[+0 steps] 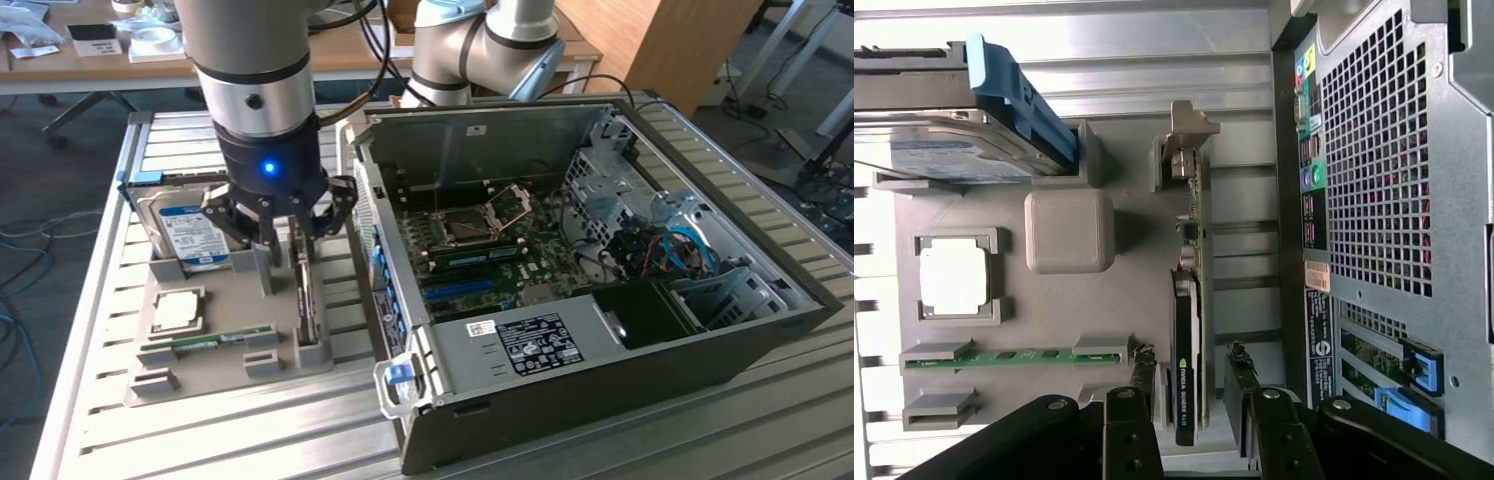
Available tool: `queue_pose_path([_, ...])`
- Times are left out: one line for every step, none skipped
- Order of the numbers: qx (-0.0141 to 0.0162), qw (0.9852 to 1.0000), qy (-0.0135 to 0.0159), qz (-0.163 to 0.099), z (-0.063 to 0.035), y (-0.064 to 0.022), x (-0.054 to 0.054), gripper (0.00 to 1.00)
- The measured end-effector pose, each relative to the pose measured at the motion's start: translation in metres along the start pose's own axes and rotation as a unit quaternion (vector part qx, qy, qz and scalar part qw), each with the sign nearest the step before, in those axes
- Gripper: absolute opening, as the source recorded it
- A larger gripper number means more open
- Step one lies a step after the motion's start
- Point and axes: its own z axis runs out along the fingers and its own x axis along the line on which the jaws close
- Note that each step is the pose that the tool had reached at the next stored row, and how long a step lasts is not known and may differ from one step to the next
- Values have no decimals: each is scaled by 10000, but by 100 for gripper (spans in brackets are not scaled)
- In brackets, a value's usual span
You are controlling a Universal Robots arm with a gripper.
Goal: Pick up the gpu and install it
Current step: 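Pick up the gpu and move the gpu toward the slot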
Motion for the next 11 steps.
queue_pose_path([0, 10000, 0, 1, 14, 0, 0, 42])
queue_pose_path([1, 10000, 0, 1, 30, -1, 0, 42])
queue_pose_path([0, 10000, 0, 1, 47, -2, 0, 42])
queue_pose_path([1, 10000, 0, 0, 65, -3, 0, 42])
queue_pose_path([0, 10000, 0, 0, 81, -4, 0, 42])
queue_pose_path([1, 10000, 1, 0, 97, -4, 1, 42])
queue_pose_path([1, 10000, 1, 0, 113, -5, 1, 42])
queue_pose_path([1, 10000, 1, 0, 128, -5, 1, 42])
queue_pose_path([0, 10000, 0, 0, 142, -5, 0, 42])
queue_pose_path([0, 10000, 0, 0, 154, -5, -2, 42])
queue_pose_path([0, 10000, 0, 0, 164, -5, -4, 42])
